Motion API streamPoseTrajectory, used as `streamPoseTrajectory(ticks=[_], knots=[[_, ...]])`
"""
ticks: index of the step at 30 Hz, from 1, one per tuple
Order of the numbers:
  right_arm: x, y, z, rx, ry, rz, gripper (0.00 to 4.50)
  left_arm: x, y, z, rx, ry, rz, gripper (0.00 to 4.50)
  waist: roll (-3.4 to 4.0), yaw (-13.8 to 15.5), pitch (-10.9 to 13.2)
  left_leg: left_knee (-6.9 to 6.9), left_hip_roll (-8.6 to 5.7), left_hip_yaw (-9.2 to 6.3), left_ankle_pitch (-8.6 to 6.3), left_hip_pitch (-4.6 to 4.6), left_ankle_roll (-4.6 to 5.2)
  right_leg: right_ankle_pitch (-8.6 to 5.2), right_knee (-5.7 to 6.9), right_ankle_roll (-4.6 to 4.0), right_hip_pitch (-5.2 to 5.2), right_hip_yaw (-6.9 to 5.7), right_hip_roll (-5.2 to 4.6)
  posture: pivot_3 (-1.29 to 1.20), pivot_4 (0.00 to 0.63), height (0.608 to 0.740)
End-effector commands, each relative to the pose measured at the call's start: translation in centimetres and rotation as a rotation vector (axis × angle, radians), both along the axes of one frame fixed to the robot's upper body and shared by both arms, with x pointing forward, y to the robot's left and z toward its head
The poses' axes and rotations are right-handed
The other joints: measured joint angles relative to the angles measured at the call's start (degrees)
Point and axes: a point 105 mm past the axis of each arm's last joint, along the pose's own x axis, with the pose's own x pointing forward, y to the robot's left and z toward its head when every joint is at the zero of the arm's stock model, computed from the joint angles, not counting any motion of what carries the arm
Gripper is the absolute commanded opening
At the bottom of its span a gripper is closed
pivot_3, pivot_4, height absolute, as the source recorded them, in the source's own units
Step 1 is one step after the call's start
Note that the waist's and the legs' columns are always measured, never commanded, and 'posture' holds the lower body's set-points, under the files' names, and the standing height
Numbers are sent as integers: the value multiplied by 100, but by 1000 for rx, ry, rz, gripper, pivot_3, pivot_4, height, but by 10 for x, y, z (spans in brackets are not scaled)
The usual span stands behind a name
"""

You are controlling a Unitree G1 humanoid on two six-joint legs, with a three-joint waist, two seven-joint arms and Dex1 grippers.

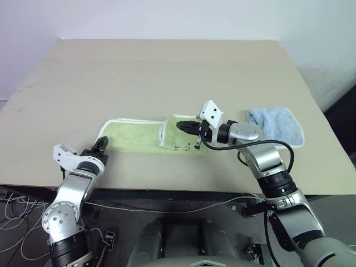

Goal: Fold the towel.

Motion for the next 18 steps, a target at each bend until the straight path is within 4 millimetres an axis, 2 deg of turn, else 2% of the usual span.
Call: streamPoseTrajectory(ticks=[1, 4, 10, 12, 18], knots=[[-4, -1, 12, 22, -39, 5, 43, 1, 2, 10, 5, -42, 0, 1103, 0, -10, 0, -1, 1, 0, 0, 0, 0, 0, 0, 0, -1, 1, 0, 0, 150, 740], [-4, -1, 11, 20, -36, 0, 43, 1, 7, 12, 3, -58, 14, 74, 0, -8, 0, -1, 1, 1, 0, 0, 0, 0, 0, 0, -1, 1, 1, 0, 150, 740], [-6, -2, 8, 16, -28, -9, 43, 0, 20, 19, 12, -105, 59, 23, 0, -6, 0, -1, 1, 1, 0, 0, 0, 0, -1, 0, 0, 1, 0, 0, 150, 740], [-6, -3, 6, 14, -25, -18, 43, -2, 31, 30, 5, -166, 107, 23, 0, -8, 0, -1, 1, 1, 0, 0, -1, 0, -1, 0, -1, 1, 0, 0, 150, 740], [-9, -25, 2, 10, -4, -83, 43, -11, 42, 67, 252, -312, 15, 23, -2, -9, 2, -6, 2, 1, 0, 0, -1, -1, -5, -1, -1, 2, 0, 0, 150, 740]])
